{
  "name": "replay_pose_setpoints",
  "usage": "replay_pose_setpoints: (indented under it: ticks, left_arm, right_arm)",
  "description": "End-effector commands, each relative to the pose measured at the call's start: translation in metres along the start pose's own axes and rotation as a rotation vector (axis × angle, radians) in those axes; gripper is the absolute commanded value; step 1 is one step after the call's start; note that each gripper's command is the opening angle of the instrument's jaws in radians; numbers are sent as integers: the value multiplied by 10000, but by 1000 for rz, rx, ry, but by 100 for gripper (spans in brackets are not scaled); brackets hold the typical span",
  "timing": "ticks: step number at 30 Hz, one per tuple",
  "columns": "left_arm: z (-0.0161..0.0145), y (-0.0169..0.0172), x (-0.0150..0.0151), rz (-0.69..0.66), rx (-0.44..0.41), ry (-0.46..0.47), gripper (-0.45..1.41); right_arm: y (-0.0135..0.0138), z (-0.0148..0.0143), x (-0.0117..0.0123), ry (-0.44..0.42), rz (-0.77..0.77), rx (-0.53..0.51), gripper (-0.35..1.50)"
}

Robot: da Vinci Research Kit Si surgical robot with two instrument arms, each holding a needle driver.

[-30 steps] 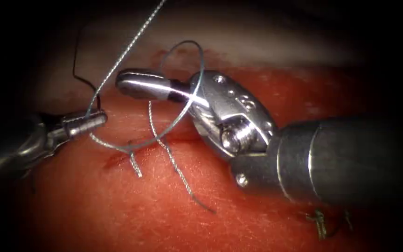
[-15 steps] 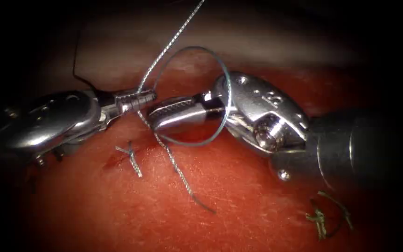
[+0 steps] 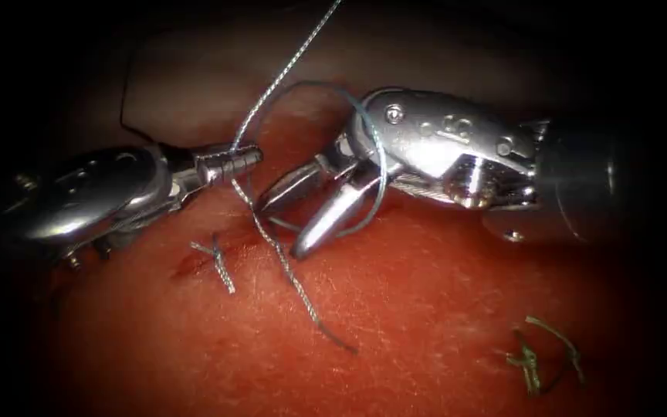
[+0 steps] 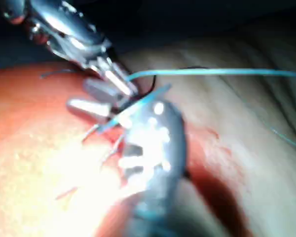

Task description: Wound Closure

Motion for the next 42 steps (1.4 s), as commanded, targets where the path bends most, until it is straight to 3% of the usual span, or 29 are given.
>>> replay_pose_setpoints:
  ticks: [1,10,24,32,42]
  left_arm:
    - [6,1,-9,-2,-1,-1,-35]
    - [14,2,-8,-2,-7,-4,-35]
    - [10,2,-16,5,-14,-12,-35]
    - [7,1,-20,9,-14,-21,-35]
    - [6,1,-23,11,-14,-23,-35]
  right_arm:
    - [-2,9,-18,-38,-28,28,84]
    - [-14,19,-50,-193,-58,91,91]
    - [-47,30,-107,-293,-71,133,91]
    - [-34,41,-130,-362,-86,101,91]
    - [-29,54,-155,-381,-89,57,91]
